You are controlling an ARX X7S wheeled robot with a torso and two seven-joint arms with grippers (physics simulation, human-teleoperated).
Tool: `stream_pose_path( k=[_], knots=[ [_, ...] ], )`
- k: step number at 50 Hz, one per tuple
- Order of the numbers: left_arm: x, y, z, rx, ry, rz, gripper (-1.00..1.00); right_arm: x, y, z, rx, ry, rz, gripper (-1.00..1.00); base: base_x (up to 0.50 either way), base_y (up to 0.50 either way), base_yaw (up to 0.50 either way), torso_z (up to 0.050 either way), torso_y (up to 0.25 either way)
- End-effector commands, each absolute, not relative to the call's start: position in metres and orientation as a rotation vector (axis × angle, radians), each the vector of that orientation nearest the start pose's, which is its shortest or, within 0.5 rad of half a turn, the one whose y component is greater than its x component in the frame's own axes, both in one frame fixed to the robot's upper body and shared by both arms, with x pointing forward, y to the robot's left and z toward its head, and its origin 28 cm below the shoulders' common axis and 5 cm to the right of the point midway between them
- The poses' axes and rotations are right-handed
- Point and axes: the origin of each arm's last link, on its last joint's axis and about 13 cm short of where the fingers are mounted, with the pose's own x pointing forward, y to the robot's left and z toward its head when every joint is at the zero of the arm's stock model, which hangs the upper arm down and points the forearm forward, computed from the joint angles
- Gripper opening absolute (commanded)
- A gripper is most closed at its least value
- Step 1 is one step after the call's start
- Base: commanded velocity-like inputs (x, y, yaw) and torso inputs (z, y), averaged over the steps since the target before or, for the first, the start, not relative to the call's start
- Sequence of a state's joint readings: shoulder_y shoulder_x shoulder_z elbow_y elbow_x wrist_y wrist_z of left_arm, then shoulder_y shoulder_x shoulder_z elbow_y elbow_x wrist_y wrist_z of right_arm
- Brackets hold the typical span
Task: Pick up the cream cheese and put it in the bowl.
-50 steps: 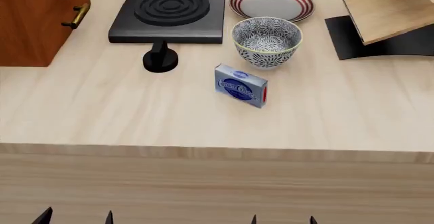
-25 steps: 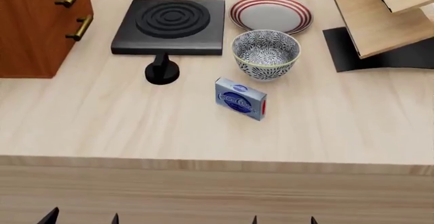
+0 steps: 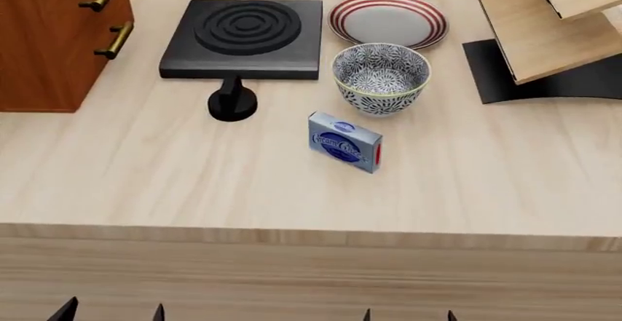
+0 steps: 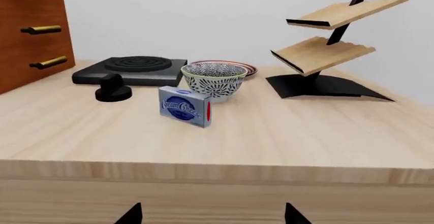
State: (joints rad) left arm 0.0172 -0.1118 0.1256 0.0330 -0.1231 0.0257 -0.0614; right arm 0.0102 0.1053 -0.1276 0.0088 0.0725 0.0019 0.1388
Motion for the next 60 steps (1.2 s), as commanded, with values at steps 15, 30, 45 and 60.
stream_pose_path(
  k=[15,30,45,60],
  knots=[
    [0.200,0.206,0.050,0.010,-0.105,-0.046,1.00,0.207,-0.104,0.042,-0.097,-0.005,-0.058,1.00,0.00,0.00,0.00,0.000,0.000],
    [0.195,0.201,0.076,0.027,-0.134,-0.045,1.00,0.205,-0.106,0.061,-0.140,0.000,-0.101,1.00,0.00,0.00,0.00,0.000,0.000],
    [0.195,0.203,0.093,0.085,-0.180,-0.037,1.00,0.202,-0.113,0.082,-0.167,0.038,-0.120,1.00,0.00,0.00,0.00,0.000,0.000],
    [0.194,0.206,0.103,0.079,-0.186,-0.011,1.00,0.200,-0.116,0.103,-0.197,-0.007,-0.153,1.00,0.00,0.00,0.00,0.000,0.000]
  ],
)
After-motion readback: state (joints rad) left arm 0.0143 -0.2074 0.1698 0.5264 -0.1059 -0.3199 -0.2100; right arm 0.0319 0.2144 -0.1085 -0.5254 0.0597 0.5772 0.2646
